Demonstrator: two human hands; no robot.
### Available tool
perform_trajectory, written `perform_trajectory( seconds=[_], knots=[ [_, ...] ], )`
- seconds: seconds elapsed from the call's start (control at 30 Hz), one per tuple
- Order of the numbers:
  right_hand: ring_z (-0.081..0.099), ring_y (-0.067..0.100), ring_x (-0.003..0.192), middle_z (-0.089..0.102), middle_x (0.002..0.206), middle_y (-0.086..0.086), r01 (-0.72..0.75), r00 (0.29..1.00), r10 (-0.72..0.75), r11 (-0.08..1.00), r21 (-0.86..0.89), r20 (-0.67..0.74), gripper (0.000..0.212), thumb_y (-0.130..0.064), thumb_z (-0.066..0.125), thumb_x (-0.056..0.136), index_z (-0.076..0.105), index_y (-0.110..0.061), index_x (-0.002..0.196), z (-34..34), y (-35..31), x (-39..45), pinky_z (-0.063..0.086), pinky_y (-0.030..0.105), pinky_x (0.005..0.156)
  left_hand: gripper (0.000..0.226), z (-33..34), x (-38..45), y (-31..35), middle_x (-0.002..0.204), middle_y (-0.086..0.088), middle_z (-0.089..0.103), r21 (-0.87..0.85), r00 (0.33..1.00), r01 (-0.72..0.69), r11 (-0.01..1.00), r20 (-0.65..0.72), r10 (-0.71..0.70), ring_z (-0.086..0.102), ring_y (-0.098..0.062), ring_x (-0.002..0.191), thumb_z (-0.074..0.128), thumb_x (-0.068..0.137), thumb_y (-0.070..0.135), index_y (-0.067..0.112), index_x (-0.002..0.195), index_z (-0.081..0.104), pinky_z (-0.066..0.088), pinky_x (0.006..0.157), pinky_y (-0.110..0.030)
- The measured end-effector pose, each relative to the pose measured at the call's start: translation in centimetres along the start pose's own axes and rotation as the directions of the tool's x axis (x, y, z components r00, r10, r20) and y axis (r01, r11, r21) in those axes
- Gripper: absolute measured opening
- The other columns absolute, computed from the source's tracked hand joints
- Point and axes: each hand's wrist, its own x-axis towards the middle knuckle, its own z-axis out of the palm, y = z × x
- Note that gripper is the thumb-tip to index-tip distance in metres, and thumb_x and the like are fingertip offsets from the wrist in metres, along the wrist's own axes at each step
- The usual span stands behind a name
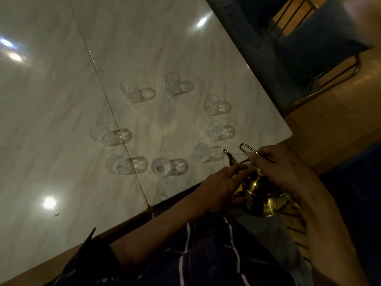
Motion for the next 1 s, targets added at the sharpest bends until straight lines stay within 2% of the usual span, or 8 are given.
perform_trajectory(
  seconds=[0.13, 0.37, 0.6, 0.8, 1.0],
  knots=[
    [0.061, 0.007, 0.063, 0.066, 0.064, -0.005, -0.003, 1.000, 0.003, 1.000, -0.002, -0.007, 0.026, -0.036, 0.059, 0.093, 0.070, -0.023, 0.073, 0.02, 0.21, 0.17, 0.042, 0.023, 0.058, 0.083, -0.09, 0.03, 0.09, 0.160, -0.007, 0.032, -0.011, 1.000, 0.002, 1.000, 0.001, -0.002, 0.051, -0.029, 0.131, 0.068, 0.093, 0.045, 0.025, 0.159, 0.022, 0.059, 0.086, -0.048],
    [0.060, 0.005, 0.064, 0.067, 0.069, -0.004, -0.015, 1.000, 0.015, 1.000, 0.008, 0.013, 0.025, -0.037, 0.058, 0.093, 0.071, -0.021, 0.078, 0.05, 0.16, 0.23, 0.041, 0.022, 0.058, 0.083, -0.25, -0.01, 0.15, 0.159, -0.007, 0.034, -0.013, 1.000, 0.009, 1.000, 0.000, -0.009, 0.052, -0.028, 0.130, 0.070, 0.093, 0.042, 0.024, 0.159, 0.024, 0.059, 0.087, -0.047],
    [0.054, 0.000, 0.056, 0.059, 0.055, -0.009, -0.013, 1.000, 0.013, 1.000, 0.023, 0.009, 0.025, -0.035, 0.059, 0.093, 0.070, -0.021, 0.076, 0.08, 0.13, 0.28, 0.038, 0.020, 0.055, 0.084, -0.08, -0.01, -0.10, 0.159, -0.007, 0.034, -0.002, 1.000, 0.009, 1.000, -0.003, -0.009, 0.052, -0.028, 0.130, 0.069, 0.093, 0.044, 0.025, 0.160, 0.023, 0.059, 0.087, -0.048],
    [0.058, 0.004, 0.061, 0.065, 0.062, -0.007, 0.003, 1.000, -0.003, 1.000, -0.002, 0.001, 0.027, -0.034, 0.059, 0.093, 0.072, -0.018, 0.077, 0.08, -0.20, 0.16, 0.040, 0.023, 0.059, 0.085, -0.09, 0.00, -0.25, 0.159, -0.006, 0.033, 0.001, 1.000, 0.006, 1.000, -0.005, -0.006, 0.053, -0.027, 0.129, 0.070, 0.092, 0.044, 0.027, 0.160, 0.021, 0.059, 0.087, -0.045],
    [0.055, 0.002, 0.061, 0.062, 0.064, -0.008, -0.008, 1.000, 0.008, 1.000, 0.009, 0.009, 0.025, -0.036, 0.058, 0.093, 0.072, -0.019, 0.081, 0.09, -0.15, 0.21, 0.037, 0.020, 0.057, 0.083, -0.10, -0.05, -0.19, 0.158, -0.007, 0.035, -0.005, 1.000, -0.007, 1.000, -0.010, 0.007, 0.054, -0.028, 0.126, 0.070, 0.092, 0.043, 0.025, 0.159, 0.023, 0.059, 0.085, -0.046]
  ],
)
